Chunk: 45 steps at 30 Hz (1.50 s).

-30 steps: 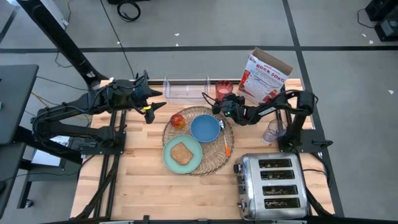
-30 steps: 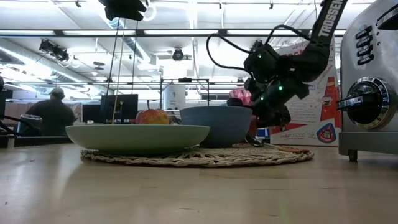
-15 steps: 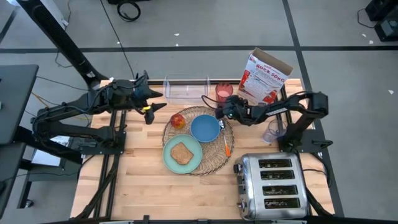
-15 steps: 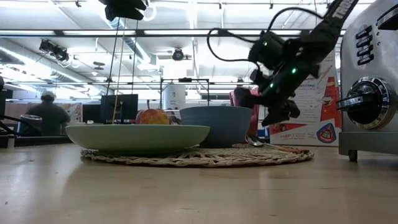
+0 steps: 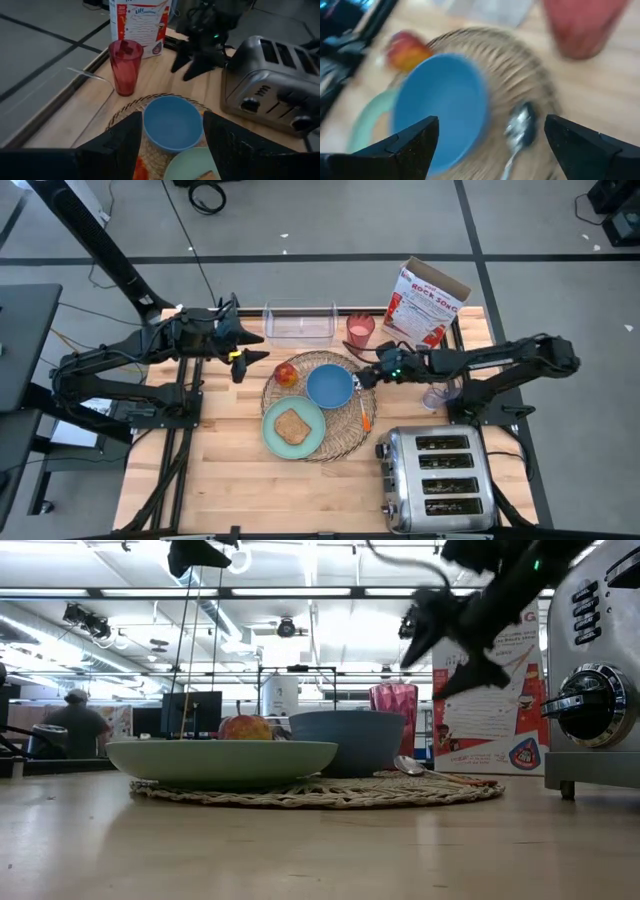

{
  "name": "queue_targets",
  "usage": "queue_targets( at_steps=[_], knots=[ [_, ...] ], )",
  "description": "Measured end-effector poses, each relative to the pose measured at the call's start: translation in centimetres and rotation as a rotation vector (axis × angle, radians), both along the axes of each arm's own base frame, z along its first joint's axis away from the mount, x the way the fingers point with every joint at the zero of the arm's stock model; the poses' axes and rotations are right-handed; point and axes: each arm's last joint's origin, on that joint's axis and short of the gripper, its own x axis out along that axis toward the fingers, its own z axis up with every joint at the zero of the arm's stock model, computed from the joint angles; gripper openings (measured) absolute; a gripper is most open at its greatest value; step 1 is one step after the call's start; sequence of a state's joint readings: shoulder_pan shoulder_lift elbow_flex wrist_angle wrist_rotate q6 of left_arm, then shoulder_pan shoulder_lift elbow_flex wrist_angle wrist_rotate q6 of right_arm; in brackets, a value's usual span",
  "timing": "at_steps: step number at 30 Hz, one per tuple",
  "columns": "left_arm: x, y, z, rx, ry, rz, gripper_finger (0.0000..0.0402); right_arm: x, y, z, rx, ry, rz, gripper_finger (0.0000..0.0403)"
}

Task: Arrange a breakfast setting
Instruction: Pour the cereal into the blue bowl

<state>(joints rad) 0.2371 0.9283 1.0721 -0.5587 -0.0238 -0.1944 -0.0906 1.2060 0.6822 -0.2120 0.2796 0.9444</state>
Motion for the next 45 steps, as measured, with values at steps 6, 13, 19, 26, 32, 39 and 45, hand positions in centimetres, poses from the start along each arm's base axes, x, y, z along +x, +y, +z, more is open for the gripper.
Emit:
queue_targets(
  at_steps=[6,13,19,26,32,39,45],
  knots=[
    [0.1,-0.4,0.1,-0.063,-0.025,0.003,0.0217,0.6,2.5,4.5,-0.039,0.111,0.242,0.0352],
    [0.8,-1.8,1.2,-0.046,-0.143,-0.082,0.0217,2.9,4.2,9.5,-0.248,0.132,0.567,0.0347],
    [0.9,-3.0,1.4,-0.040,-0.158,-0.143,0.0217,4.5,4.6,10.5,-0.385,0.292,0.638,0.0347],
    [0.6,-3.7,4.3,-0.006,-0.307,-0.189,0.0203,3.6,1.3,17.1,-0.434,0.266,0.349,0.0347],
    [0.7,-3.7,5.1,0.053,-0.391,-0.197,0.0197,-0.2,-3.2,22.0,-0.492,0.385,0.104,0.0347],
    [1.3,-3.8,5.3,0.064,-0.416,-0.207,0.0196,-6.1,-7.1,23.3,-0.424,0.539,-0.054,0.0347],
    [1.8,-3.9,5.7,0.085,-0.468,-0.213,0.0203,-9.3,-9.4,23.6,-0.395,0.615,-0.085,0.0347]
  ],
)
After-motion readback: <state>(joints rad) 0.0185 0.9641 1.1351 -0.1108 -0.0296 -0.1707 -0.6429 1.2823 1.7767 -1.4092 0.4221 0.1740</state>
